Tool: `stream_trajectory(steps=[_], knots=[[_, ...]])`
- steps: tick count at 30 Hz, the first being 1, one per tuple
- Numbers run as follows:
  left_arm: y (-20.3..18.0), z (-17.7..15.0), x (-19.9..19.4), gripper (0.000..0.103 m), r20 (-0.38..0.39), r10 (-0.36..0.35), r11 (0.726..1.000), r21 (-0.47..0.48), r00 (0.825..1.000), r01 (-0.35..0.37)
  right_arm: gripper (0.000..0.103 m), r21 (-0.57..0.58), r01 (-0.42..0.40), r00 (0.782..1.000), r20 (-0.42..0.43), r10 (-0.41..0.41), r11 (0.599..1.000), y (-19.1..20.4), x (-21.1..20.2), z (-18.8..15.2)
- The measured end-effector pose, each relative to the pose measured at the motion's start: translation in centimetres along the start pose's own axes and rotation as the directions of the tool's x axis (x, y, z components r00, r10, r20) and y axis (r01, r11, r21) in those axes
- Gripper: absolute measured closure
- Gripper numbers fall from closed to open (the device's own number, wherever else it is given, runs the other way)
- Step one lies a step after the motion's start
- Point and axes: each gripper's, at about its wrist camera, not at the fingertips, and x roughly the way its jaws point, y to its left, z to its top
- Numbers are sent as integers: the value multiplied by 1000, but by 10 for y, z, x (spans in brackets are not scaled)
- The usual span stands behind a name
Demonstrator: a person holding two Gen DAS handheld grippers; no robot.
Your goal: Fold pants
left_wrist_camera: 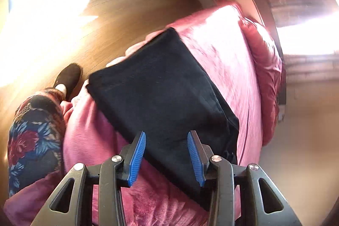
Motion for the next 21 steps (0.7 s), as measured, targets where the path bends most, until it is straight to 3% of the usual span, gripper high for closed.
stream_trajectory(steps=[4, 11, 15, 21], knots=[[31, 6, 4, 62, 4, 10, 993, -118, 1000, -10, 35, 10, -7, 1000, 3, 7, 1000, -2, 1, 0], [52, 14, 28, 62, -3, 64, 984, -168, 998, -63, 35, 23, -6, 1000, -1, 6, 1000, -4, -1, 1], [54, 19, 35, 64, 31, 65, 987, -148, 997, -60, 35, 19, 0, 1000, -4, 0, 1000, -3, 0, 2], [48, 22, 41, 76, 68, 105, 992, -78, 992, -99, 35, 21, 4, 1000, -5, -4, 1000, -2, 2, 3]])
